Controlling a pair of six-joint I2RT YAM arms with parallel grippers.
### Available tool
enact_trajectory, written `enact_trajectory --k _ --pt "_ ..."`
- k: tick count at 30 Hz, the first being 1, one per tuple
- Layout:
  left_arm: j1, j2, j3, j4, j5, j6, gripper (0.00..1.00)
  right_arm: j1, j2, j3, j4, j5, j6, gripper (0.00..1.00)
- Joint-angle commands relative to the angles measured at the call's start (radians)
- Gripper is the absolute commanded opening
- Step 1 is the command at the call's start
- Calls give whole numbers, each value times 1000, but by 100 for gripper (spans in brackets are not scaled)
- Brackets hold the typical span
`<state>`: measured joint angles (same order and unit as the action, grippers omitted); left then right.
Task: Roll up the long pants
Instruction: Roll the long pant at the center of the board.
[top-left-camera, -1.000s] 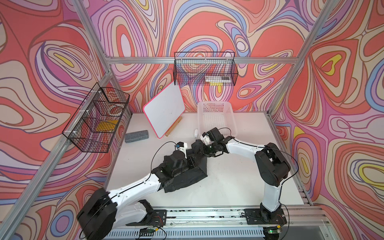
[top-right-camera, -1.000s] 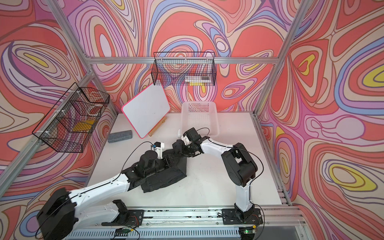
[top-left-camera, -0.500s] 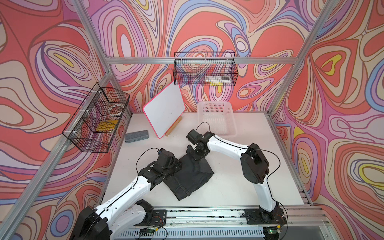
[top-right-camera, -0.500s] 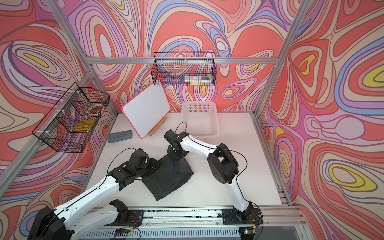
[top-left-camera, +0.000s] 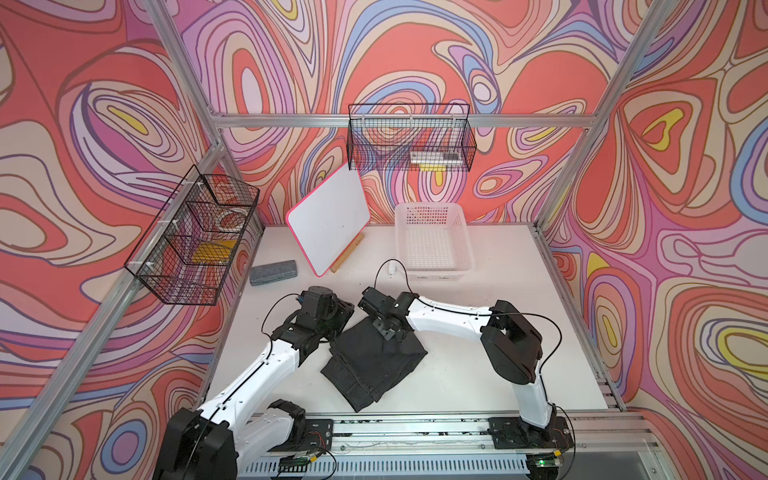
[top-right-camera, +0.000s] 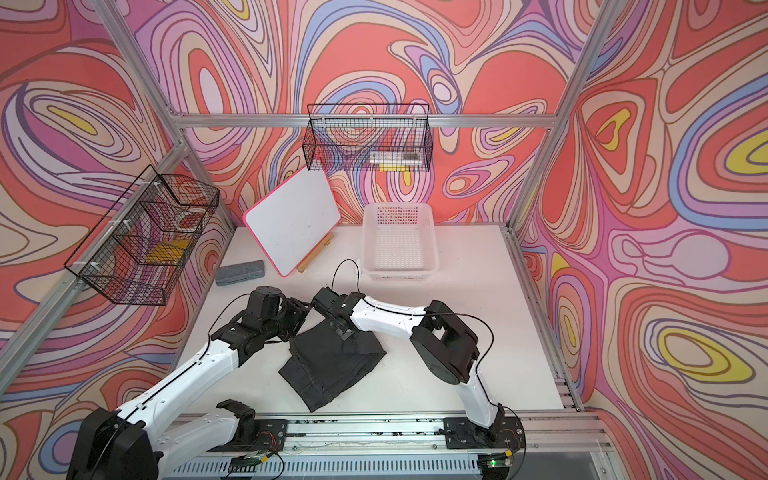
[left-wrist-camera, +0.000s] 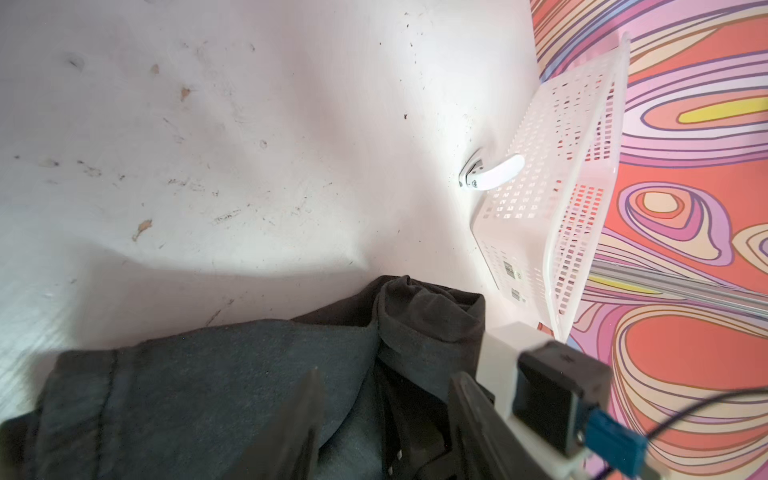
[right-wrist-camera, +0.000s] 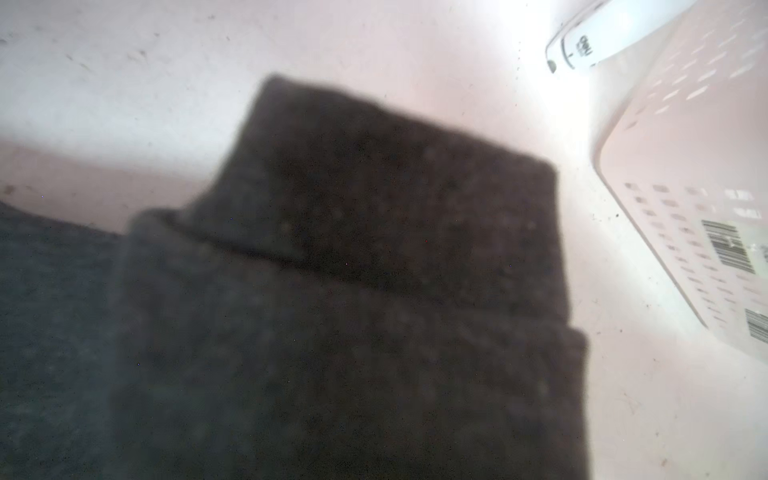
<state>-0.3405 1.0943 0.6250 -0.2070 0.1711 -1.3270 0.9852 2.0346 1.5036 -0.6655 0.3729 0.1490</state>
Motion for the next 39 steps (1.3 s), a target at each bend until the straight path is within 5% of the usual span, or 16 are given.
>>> enact_trajectory --k 1,16,24,28,33,39 --pt "10 81 27 41 97 -14 54 4 -57 -48 168 -16 -32 51" --pt "51 224 -8 319 212 -170 58 13 -83 -109 290 -117 -36 51" --pt "51 341 31 345 271 -117 57 15 -124 -159 375 -147 -46 52" --pt "51 393 1 480 290 -170 45 16 -121 -160 384 -183 -40 53" --pt "51 407 14 520 301 -163 0 15 -121 -159 404 -243 2 69" --pt "51 348 -74 518 315 -43 0 -55 -243 -197 346 -435 99 90"
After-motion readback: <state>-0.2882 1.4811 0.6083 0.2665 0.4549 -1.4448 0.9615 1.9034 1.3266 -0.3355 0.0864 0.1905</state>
